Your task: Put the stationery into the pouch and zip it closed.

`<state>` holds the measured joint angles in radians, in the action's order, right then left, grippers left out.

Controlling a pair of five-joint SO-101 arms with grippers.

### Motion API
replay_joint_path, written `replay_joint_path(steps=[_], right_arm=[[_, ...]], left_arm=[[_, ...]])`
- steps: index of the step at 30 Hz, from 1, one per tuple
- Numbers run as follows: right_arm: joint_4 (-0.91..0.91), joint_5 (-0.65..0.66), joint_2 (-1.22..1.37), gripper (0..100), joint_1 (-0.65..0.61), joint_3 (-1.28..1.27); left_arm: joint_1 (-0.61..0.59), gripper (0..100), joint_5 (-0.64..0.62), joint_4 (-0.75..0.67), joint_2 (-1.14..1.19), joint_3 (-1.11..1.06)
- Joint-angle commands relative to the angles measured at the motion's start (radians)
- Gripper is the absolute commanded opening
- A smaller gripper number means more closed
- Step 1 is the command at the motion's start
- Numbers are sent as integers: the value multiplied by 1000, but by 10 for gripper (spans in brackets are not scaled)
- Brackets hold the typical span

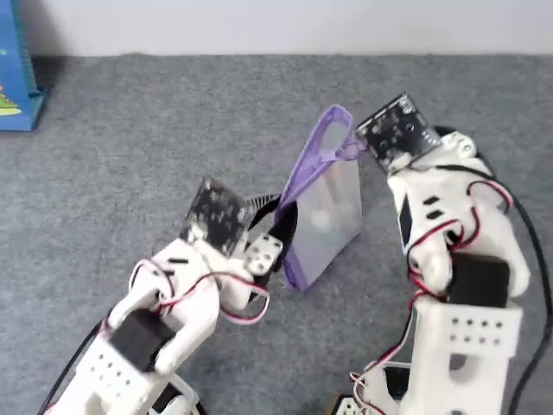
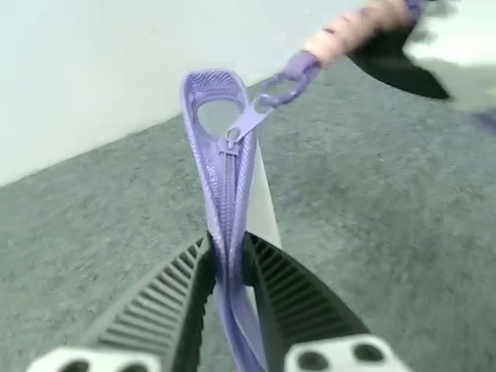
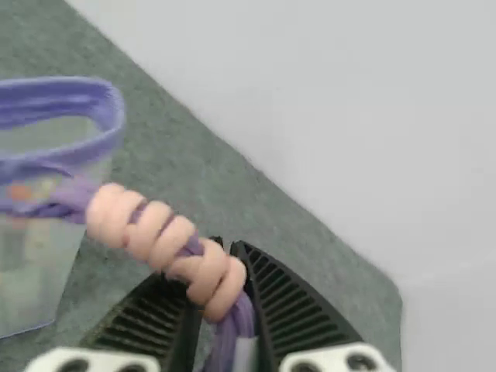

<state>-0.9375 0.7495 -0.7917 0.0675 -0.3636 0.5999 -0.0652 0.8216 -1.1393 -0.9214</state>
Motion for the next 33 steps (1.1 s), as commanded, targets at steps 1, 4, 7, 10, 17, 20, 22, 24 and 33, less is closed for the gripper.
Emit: replay_joint_path(steps=[1, 4, 7, 10, 17, 20, 22, 24, 33], right_arm=[[120, 9, 54, 9, 45, 11], [179, 9, 117, 9, 51, 14], [236, 9, 168, 9, 65, 14], [294, 11, 211, 9, 90, 15], [358, 60, 288, 9, 156, 17], [309, 52, 308, 9, 170, 48], [229, 48, 308, 9, 163, 64], [127, 12, 297, 26, 143, 84], [-291, -41, 148, 218, -15, 104]], left_arm=[[31, 9, 38, 61, -97, -19], [40, 9, 38, 101, -149, -24], [35, 9, 38, 127, -189, -24], [38, 9, 38, 144, -213, -24], [37, 9, 38, 158, -239, -24], [38, 9, 38, 158, -239, -24], [38, 9, 38, 157, -239, -24], [38, 9, 38, 157, -239, -24], [35, 9, 35, 157, -239, -24]])
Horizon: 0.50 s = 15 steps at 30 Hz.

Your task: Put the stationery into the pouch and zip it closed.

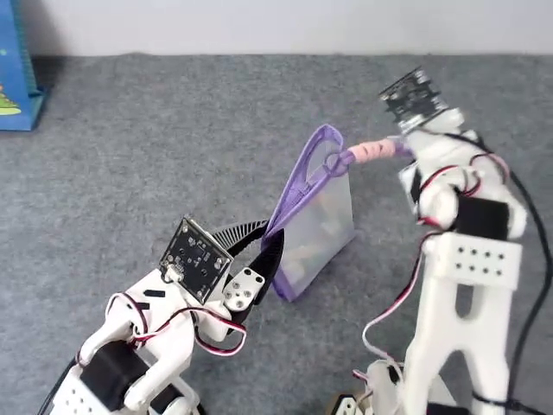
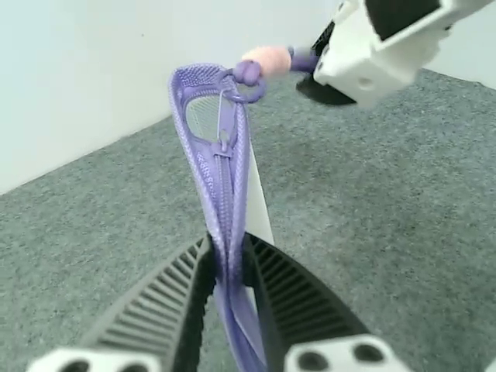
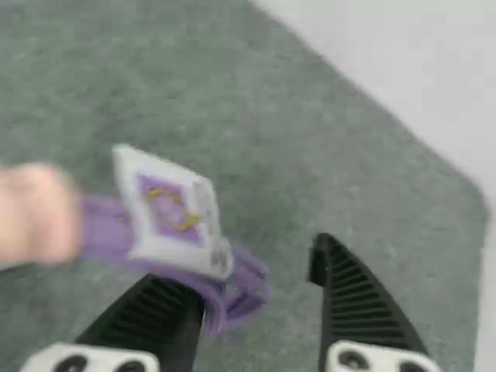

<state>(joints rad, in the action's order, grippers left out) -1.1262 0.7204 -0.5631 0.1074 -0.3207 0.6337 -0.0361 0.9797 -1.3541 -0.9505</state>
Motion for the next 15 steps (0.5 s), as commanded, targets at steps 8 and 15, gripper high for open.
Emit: replay_joint_path(steps=[8, 15], right_arm=[[-311, -15, -321, 212, -229, 61], [-271, -18, -349, 159, -306, 20]], left_arm=[[2, 10, 5, -2, -25, 4], [2, 10, 5, 0, -25, 4]])
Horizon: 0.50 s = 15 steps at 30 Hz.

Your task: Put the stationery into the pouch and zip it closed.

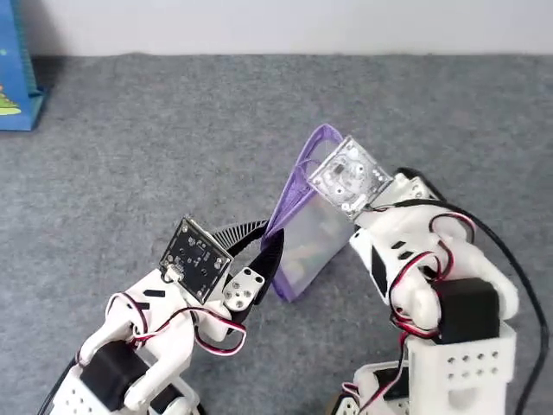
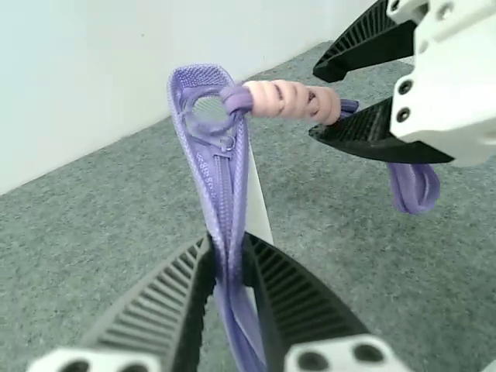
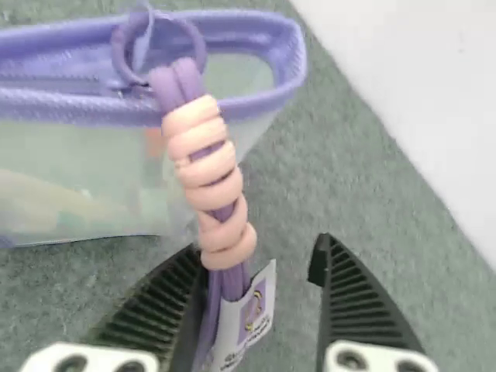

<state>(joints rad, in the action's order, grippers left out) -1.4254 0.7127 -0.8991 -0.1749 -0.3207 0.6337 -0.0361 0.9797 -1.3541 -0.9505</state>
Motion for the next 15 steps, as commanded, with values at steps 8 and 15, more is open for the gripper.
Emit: replay_joint_path(steps=[8, 15], right_arm=[[-50, -37, -16, 293, -25, 17], [-79, -104, -21, 325, -71, 25]], left_arm=[[2, 10, 5, 0, -25, 2], [2, 10, 5, 0, -25, 1]])
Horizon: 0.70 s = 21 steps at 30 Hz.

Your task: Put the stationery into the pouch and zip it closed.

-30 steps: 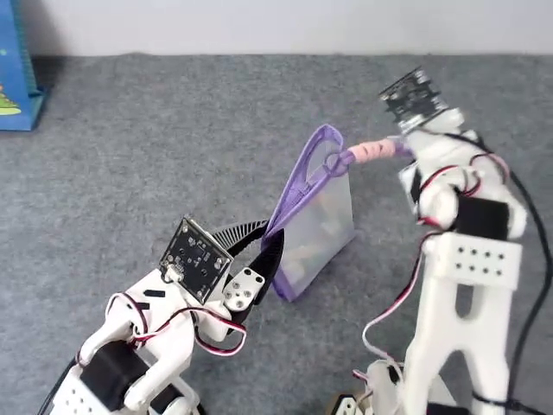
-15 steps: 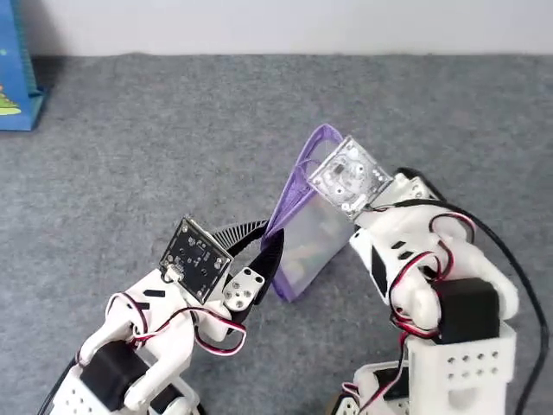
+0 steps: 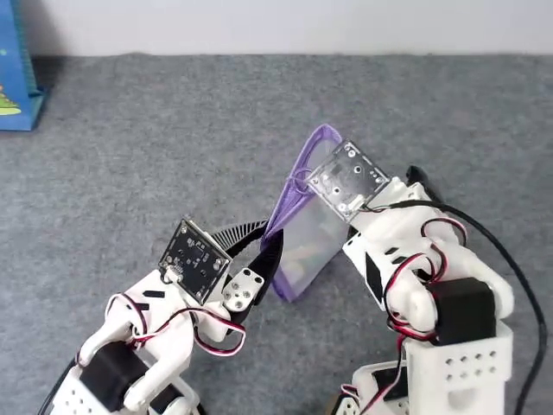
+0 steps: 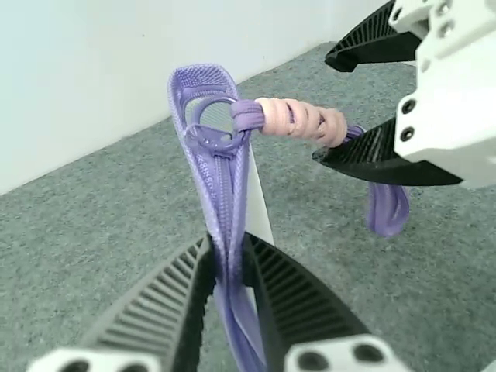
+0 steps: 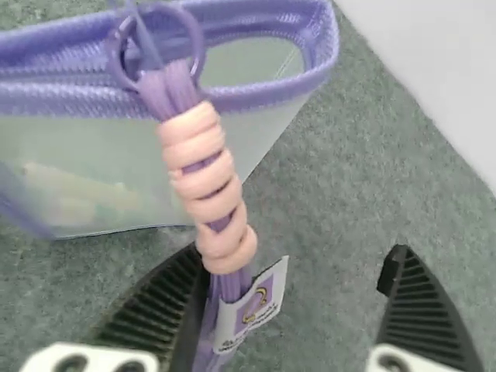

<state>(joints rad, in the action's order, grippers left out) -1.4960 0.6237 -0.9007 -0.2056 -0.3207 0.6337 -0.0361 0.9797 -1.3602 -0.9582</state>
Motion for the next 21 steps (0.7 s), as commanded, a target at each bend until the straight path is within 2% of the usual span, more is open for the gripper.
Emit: replay_joint_path(steps=[1, 11, 18, 21], right_arm=[[-12, -17, -19, 325, -61, 23], [-21, -147, -136, 325, -206, 41], [-38, -293, -240, 325, -203, 35], [-71, -344, -243, 325, -150, 26]], left_arm=[[2, 10, 5, 0, -18, 4], [2, 11, 6, 0, -18, -4], [2, 11, 6, 0, -18, -4], [2, 11, 6, 0, -18, -4]])
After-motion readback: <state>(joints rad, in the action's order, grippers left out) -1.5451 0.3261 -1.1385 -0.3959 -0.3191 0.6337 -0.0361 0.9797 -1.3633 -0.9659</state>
